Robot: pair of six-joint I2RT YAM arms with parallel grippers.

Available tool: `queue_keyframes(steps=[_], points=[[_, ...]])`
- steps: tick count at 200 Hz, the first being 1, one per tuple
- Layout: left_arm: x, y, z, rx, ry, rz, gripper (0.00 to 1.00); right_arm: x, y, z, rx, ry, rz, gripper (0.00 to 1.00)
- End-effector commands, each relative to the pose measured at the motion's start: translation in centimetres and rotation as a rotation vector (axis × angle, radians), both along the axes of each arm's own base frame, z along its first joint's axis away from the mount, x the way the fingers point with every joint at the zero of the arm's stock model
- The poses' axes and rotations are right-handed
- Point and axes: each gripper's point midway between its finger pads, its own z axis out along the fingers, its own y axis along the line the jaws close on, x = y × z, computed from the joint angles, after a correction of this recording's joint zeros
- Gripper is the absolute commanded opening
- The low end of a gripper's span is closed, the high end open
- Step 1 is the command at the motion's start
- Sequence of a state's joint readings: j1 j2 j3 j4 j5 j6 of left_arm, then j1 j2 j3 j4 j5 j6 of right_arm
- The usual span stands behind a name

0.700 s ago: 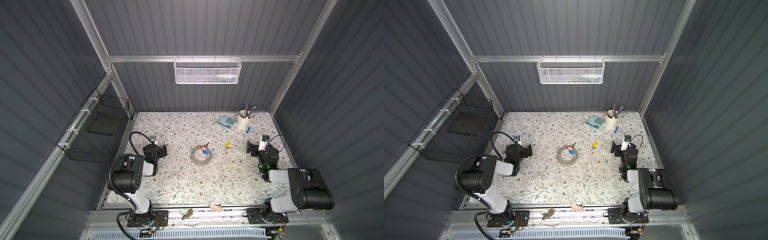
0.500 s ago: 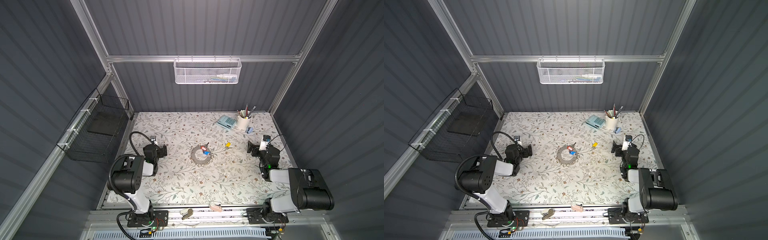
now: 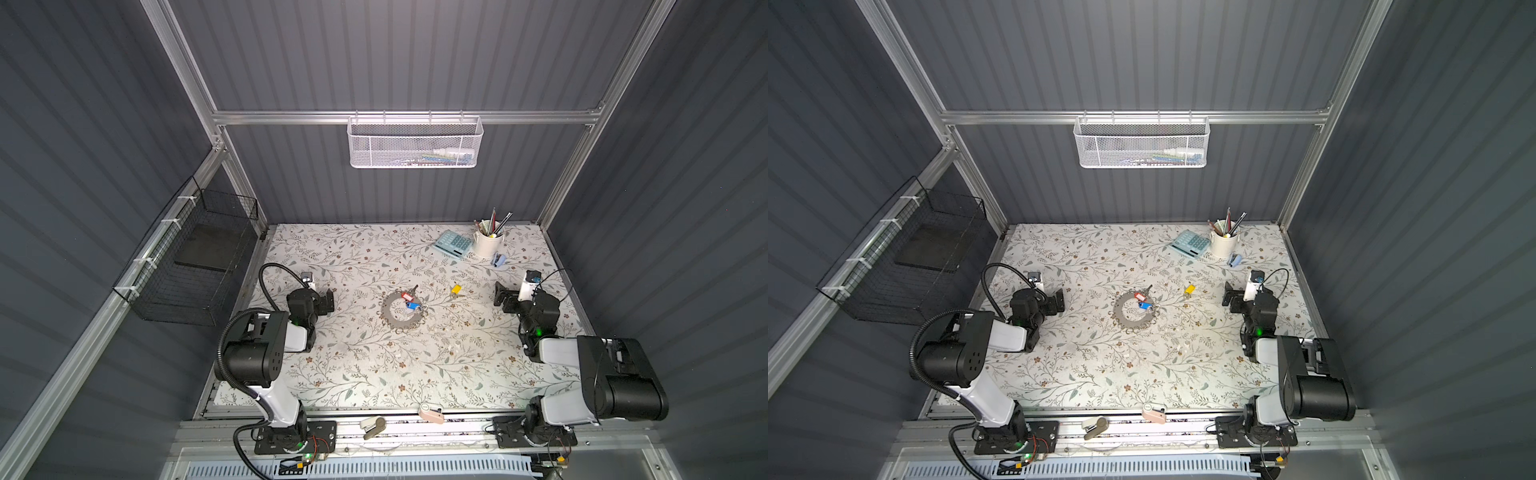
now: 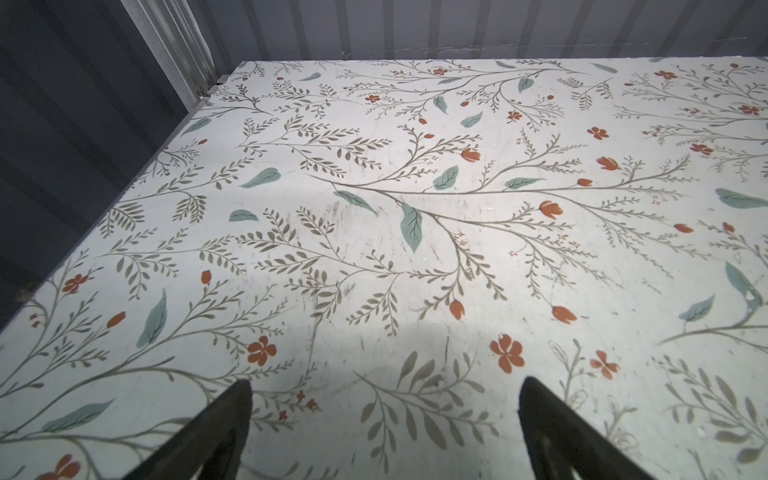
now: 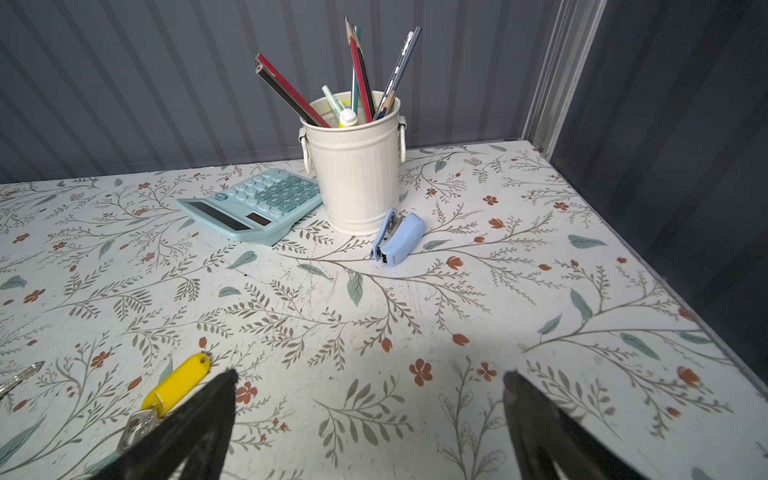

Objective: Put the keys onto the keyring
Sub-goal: 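Raise both arms and move the left gripper over the key-ring disc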

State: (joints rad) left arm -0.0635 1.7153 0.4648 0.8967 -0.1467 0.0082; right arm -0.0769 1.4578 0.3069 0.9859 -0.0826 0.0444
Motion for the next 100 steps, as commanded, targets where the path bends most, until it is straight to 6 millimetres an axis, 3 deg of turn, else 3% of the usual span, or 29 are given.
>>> queue_keyframes(steps=[1,30,42,78,92,100], points=[[0.4,0.2,0.5,0.011,-0.016,0.010,1.00,0.4,-0.6,0.5,0.007,-0.010,-0.034,0.99],[0.5,0.3,0.5,0.011,-0.011,0.012,1.00,0.5,-0.7,0.5,0.009,-0.008,-0.035,0.99],[0.4,0.7,1.5,0.021,-0.034,0.038,1.00,0.3,-1.1,1.1,0.009,-0.024,-0.062,0.99],[0.7,3.0,5.4,-0.041,0.142,0.245,1.00,-1.9,-6.2,6.9,0.127,-0.009,-0.414,0.99],[-0.2,3.4,5.9,-0.146,0.232,0.357,1.00,-3.8,-8.5,7.2,0.272,0.005,-0.624,0.99],[-0.6,2.6,5.7,-0.230,0.275,0.364,1.00,-4.7,-9.2,7.1,0.331,0.014,-0.687,0.99]])
